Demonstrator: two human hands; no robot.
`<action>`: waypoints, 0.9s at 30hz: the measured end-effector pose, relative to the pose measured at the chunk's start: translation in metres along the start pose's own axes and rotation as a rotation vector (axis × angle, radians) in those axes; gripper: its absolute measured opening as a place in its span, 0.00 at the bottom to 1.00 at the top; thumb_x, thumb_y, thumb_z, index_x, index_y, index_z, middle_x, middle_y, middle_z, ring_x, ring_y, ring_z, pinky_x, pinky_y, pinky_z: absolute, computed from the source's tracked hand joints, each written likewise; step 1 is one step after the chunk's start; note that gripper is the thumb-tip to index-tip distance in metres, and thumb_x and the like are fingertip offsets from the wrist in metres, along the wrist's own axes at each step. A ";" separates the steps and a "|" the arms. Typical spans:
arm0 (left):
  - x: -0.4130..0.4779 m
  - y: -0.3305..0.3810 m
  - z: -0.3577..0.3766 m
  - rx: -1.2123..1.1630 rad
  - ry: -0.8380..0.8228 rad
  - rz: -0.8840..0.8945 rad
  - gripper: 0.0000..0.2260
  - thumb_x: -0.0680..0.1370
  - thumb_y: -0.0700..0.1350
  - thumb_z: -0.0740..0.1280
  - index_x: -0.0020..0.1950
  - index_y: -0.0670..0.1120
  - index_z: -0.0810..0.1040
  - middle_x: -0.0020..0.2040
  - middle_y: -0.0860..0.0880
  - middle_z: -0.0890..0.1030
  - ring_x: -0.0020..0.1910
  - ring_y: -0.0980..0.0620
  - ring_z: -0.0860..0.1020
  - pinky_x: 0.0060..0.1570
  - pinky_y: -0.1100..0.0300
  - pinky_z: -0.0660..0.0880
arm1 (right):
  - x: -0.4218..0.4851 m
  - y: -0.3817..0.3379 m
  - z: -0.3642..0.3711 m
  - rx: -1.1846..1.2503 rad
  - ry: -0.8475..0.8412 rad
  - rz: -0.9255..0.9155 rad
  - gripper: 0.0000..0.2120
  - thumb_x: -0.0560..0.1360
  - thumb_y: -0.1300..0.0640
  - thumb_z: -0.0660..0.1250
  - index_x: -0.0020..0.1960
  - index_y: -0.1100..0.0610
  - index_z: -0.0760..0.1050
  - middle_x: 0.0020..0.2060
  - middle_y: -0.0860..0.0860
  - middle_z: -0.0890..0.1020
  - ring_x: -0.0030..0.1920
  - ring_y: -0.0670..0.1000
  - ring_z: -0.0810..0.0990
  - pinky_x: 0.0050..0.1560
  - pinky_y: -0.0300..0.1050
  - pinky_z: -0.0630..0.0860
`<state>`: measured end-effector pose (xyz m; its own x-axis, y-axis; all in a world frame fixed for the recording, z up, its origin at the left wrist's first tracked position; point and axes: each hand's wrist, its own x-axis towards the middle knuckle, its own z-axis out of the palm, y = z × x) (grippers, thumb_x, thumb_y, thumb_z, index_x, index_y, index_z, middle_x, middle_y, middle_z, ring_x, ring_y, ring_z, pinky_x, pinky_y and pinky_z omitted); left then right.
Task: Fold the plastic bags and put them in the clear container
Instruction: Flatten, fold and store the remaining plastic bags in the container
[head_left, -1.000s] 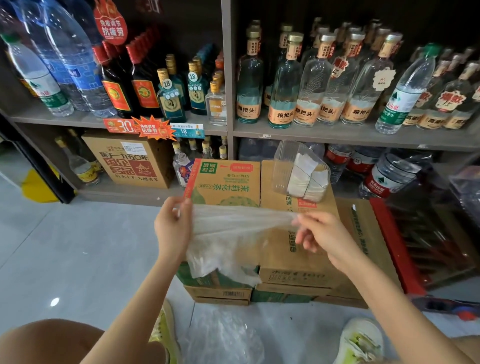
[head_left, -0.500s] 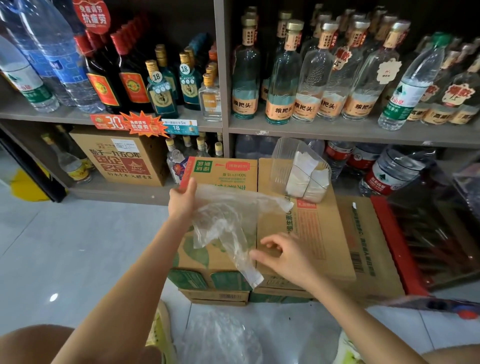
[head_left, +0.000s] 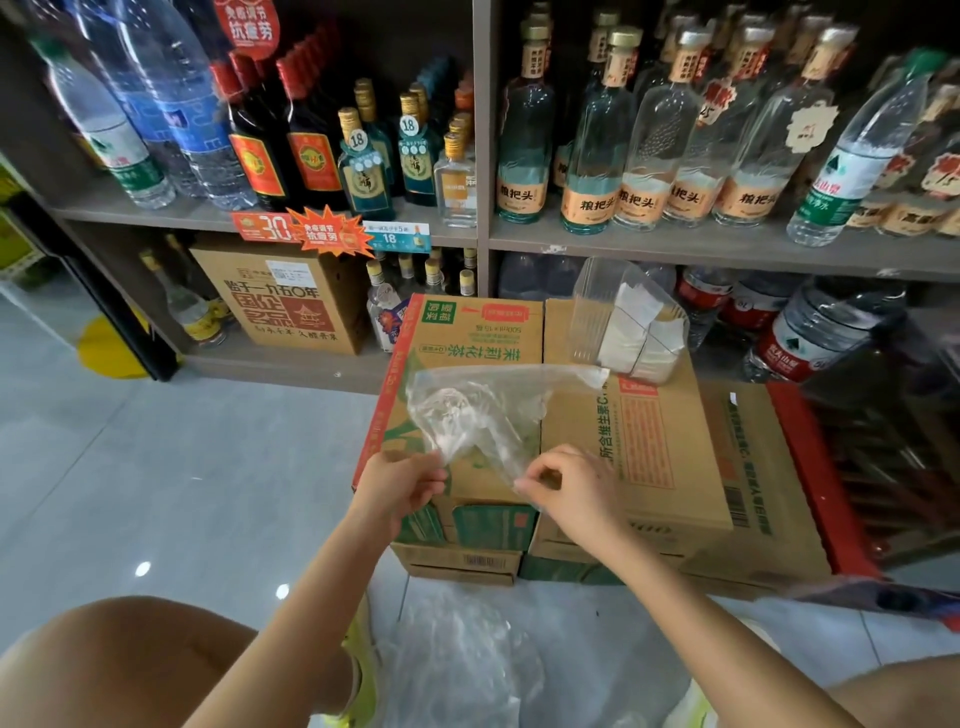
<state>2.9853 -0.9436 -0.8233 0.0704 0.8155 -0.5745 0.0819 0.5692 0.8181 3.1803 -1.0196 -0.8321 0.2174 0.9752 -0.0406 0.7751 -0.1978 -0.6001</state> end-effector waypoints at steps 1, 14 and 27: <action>0.000 0.001 0.000 -0.023 -0.006 0.006 0.06 0.76 0.37 0.70 0.39 0.38 0.78 0.34 0.43 0.80 0.27 0.54 0.76 0.25 0.67 0.72 | 0.000 0.000 -0.002 0.033 -0.017 0.005 0.07 0.73 0.46 0.70 0.43 0.48 0.80 0.43 0.41 0.79 0.45 0.43 0.75 0.50 0.43 0.72; 0.011 0.031 -0.046 -0.072 -0.081 0.006 0.05 0.78 0.38 0.68 0.42 0.38 0.77 0.28 0.48 0.78 0.22 0.59 0.72 0.22 0.70 0.69 | 0.009 0.034 -0.082 0.679 -0.027 0.244 0.10 0.71 0.68 0.71 0.52 0.61 0.79 0.35 0.52 0.83 0.32 0.46 0.78 0.32 0.37 0.74; -0.008 0.024 -0.028 1.163 0.347 0.472 0.10 0.80 0.42 0.60 0.55 0.40 0.77 0.52 0.40 0.80 0.47 0.40 0.78 0.43 0.54 0.71 | 0.003 0.041 -0.072 -0.316 0.097 0.097 0.22 0.80 0.50 0.57 0.73 0.53 0.65 0.70 0.50 0.70 0.70 0.52 0.68 0.70 0.48 0.63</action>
<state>2.9591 -0.9331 -0.7980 0.0839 0.9947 -0.0601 0.9401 -0.0591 0.3356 3.2552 -1.0320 -0.7992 0.3426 0.9395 -0.0003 0.8902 -0.3247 -0.3195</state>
